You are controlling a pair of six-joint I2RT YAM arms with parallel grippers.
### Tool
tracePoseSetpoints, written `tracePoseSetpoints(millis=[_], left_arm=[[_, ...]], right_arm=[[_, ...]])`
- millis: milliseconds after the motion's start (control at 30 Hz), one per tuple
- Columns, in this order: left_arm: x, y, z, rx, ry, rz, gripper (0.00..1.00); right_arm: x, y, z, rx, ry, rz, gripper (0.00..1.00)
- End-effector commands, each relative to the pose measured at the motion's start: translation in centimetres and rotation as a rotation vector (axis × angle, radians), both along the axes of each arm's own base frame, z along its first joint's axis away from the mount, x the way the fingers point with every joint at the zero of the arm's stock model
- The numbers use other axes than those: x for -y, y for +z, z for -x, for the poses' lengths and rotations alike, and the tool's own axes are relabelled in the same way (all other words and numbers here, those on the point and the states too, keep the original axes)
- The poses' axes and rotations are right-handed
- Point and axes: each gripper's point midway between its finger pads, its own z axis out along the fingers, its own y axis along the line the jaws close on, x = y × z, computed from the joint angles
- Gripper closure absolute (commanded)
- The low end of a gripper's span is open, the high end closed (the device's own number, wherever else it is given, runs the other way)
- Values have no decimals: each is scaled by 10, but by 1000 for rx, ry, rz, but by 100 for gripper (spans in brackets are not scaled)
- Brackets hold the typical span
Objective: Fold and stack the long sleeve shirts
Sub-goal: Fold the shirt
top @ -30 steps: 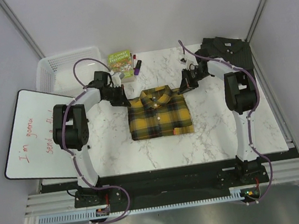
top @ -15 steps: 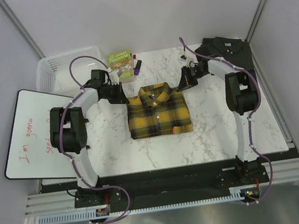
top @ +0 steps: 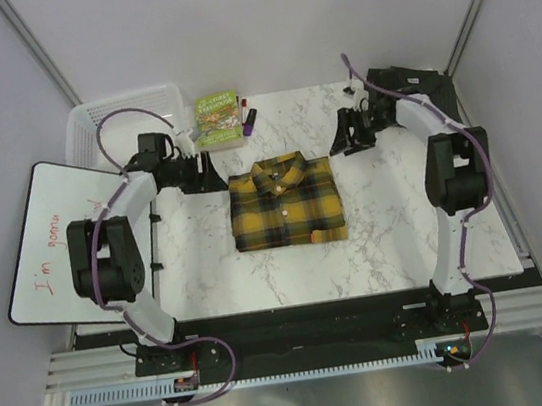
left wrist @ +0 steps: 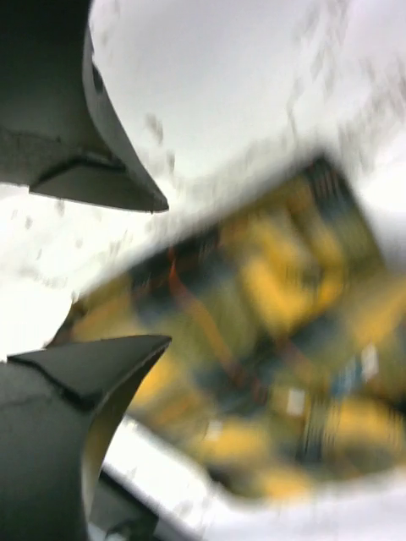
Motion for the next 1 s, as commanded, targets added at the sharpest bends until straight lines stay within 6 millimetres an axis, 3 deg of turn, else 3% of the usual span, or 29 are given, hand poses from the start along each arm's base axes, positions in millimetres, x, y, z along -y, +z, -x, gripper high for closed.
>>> tracePoseSetpoints(millis=[0,33,67,133,167,267,333,433,500,567,633,700,800,833,867,933,967], left_arm=[[55,91,77,54,-227,335,27],[69,91,94,5,-261,367,27],[76,94,105,2,-282,390,26],[92,78,136,-134,-312,455,26],[97,69,142,-186,-320,474,26],[100,35,154,-328,-284,493,28],[98,16,152,-357,-256,467,30],[83,-27,140,-452,-153,366,33],[65,-55,128,-494,-57,301,33],[51,-68,126,-526,-4,263,34],[44,-61,123,-512,3,294,34],[47,-41,125,-488,-28,354,34],[54,10,123,-345,-117,410,34],[54,36,122,-229,-163,397,34],[53,49,115,-154,-168,346,34],[64,67,116,16,-250,239,32],[62,78,109,145,-243,125,31]], right_arm=[[-23,96,59,113,113,-183,30],[-41,94,79,64,153,-225,29],[-50,77,103,-8,181,-254,29],[-79,70,142,-68,291,-316,29],[-84,54,162,-121,322,-312,29],[-94,24,190,-204,384,-308,29],[-92,-3,198,-298,374,-306,32],[-78,-43,208,-397,361,-262,35],[-65,-60,205,-439,320,-254,37],[-54,-68,200,-456,280,-241,38],[-41,-65,194,-444,242,-224,38],[-37,-47,192,-378,261,-219,38],[-38,0,196,-290,294,-251,38],[-35,12,194,-255,284,-254,37],[-32,31,191,-177,270,-248,36],[-10,26,168,-112,108,-154,30],[-1,37,163,-45,57,-136,30]])
